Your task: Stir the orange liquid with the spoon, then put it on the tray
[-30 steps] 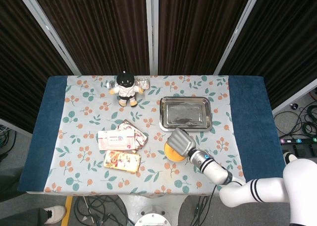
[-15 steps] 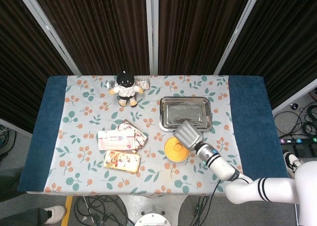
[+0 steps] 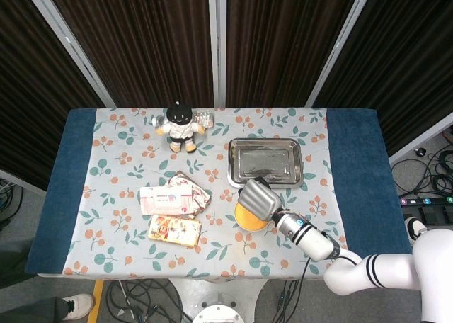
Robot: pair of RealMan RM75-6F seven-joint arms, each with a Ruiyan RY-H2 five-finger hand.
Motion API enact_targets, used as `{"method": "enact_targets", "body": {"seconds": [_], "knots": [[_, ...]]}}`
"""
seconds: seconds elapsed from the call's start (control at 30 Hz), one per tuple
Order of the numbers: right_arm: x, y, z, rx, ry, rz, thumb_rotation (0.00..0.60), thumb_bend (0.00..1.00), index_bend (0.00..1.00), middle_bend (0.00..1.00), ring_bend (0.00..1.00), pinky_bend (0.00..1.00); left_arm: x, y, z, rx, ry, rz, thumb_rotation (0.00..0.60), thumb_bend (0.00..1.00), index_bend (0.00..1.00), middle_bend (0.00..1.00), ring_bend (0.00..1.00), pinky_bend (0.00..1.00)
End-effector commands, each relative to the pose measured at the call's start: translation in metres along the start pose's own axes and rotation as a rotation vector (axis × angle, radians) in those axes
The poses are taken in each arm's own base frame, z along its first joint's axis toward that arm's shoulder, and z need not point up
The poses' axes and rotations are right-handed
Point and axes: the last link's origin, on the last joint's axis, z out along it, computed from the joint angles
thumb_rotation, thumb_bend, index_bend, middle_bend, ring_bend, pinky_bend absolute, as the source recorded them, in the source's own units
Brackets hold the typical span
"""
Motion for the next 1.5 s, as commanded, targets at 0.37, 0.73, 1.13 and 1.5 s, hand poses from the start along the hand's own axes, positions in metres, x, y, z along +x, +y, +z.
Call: {"method": "enact_targets", "body": {"seconds": [0.37,0.73,1.13,1.5], "knots": [[0.006,-0.008,-0.009,0.011,0.049,-0.105,0.600,0.48,0.84,1.00,1.00,1.00,-0.001,-0.001,-0.001,0.002,0.001,-0.008,0.600,0.07,0.23,0.12,0.10,0.11],[0.001,-0.027,-0.006,0.026,0.014,-0.160,0.600,0.48,0.84,1.00,1.00,1.00,-0.002,-0.004,-0.004,0.009,-0.003,-0.012,0.600,0.07,0.23,0.12,0.10,0.11],[-0.002,-0.003,-0.009,-0.099,-0.001,-0.153,0.600,0.48,0.86,1.00,1.00,1.00,0.000,-0.004,-0.005,0.004,0.012,-0.018,0.600,0.07,0.23,0.12,0.10,0.11],[-0.007,0.013,-0.011,-0.202,-0.057,0.137,0.600,0.48,0.86,1.00,1.00,1.00,0.002,0.000,-0.005,-0.007,0.012,-0.007,0.600,0.07,0.23,0.12,0.10,0.11]]}}
